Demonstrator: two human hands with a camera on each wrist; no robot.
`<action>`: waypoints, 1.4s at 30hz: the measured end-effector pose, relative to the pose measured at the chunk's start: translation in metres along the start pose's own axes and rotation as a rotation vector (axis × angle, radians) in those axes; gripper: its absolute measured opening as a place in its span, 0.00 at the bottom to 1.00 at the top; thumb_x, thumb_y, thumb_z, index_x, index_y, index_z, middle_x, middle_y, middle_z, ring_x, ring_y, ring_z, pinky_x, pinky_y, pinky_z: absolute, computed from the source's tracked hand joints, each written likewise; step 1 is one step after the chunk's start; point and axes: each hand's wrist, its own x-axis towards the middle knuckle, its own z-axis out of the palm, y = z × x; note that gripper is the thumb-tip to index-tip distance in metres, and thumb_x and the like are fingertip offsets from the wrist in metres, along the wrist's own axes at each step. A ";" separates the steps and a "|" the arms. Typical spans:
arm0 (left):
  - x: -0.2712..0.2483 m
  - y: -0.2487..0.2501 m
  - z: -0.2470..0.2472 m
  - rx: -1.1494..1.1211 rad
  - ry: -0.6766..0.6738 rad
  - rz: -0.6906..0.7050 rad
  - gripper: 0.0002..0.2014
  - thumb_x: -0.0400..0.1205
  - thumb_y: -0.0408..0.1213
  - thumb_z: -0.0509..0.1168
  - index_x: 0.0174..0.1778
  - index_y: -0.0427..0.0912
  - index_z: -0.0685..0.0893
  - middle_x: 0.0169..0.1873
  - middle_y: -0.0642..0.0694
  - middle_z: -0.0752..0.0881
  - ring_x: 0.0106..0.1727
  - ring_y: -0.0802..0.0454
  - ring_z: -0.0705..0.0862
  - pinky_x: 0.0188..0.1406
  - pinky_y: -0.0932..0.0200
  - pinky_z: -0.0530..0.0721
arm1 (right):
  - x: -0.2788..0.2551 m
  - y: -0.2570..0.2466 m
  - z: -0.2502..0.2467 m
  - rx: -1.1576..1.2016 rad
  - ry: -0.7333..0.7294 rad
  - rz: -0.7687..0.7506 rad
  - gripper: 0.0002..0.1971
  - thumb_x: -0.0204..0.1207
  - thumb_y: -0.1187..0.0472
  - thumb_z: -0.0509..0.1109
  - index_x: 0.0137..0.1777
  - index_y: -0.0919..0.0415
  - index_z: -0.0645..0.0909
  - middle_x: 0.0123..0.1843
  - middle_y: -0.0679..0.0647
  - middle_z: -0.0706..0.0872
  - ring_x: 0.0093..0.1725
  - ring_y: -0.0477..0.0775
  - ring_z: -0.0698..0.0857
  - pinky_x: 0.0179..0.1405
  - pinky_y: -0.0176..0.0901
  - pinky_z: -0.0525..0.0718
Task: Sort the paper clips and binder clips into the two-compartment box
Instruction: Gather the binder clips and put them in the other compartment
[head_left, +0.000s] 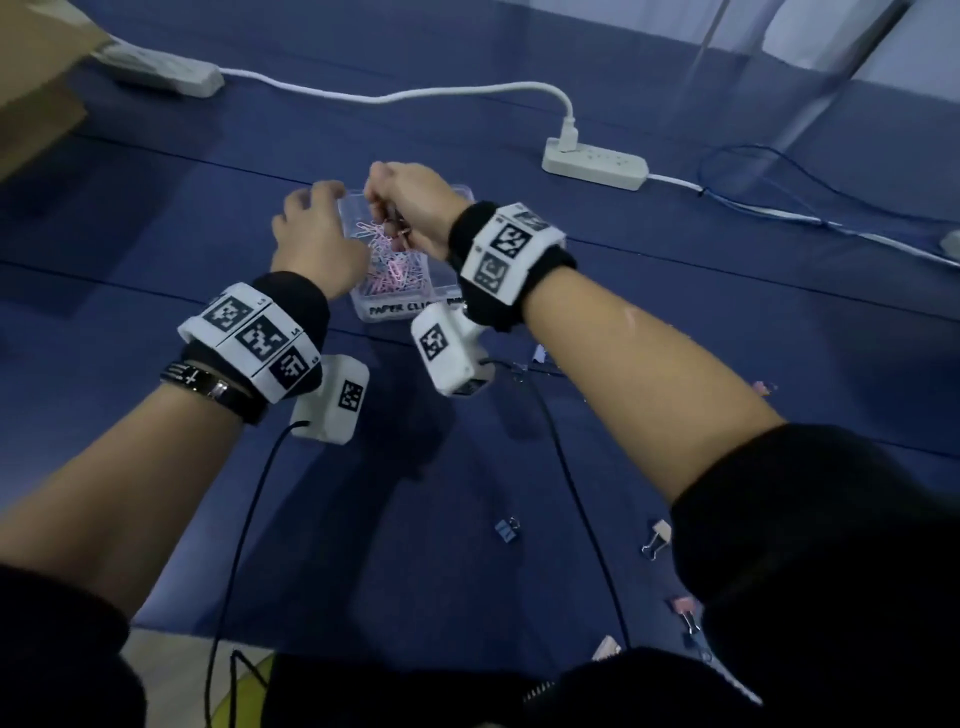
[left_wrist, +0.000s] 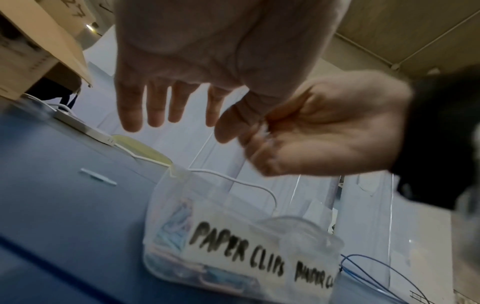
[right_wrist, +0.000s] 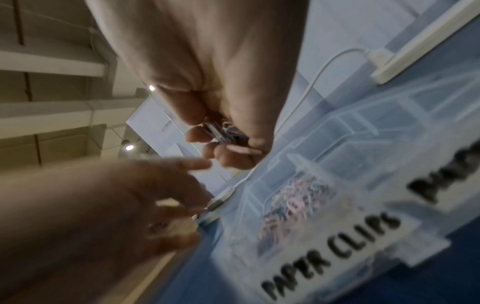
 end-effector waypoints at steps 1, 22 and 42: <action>-0.002 -0.001 -0.003 -0.011 0.015 0.011 0.28 0.79 0.26 0.55 0.78 0.41 0.62 0.78 0.35 0.58 0.79 0.35 0.57 0.75 0.46 0.61 | 0.006 0.003 0.007 -0.017 -0.002 -0.004 0.19 0.85 0.64 0.47 0.30 0.61 0.67 0.27 0.55 0.70 0.22 0.49 0.66 0.20 0.34 0.64; -0.103 0.049 0.055 0.464 -0.999 0.814 0.30 0.68 0.49 0.77 0.65 0.48 0.77 0.50 0.52 0.79 0.50 0.54 0.78 0.46 0.68 0.72 | -0.179 0.063 -0.104 -0.803 -0.177 0.118 0.04 0.75 0.62 0.69 0.44 0.52 0.78 0.46 0.52 0.84 0.36 0.43 0.78 0.38 0.32 0.75; -0.199 0.062 0.104 0.998 -0.931 1.863 0.20 0.84 0.38 0.54 0.70 0.61 0.73 0.73 0.52 0.70 0.66 0.46 0.73 0.52 0.52 0.77 | -0.282 0.126 -0.091 -0.921 -0.161 0.400 0.25 0.64 0.64 0.76 0.49 0.49 0.61 0.50 0.51 0.66 0.41 0.55 0.74 0.47 0.53 0.79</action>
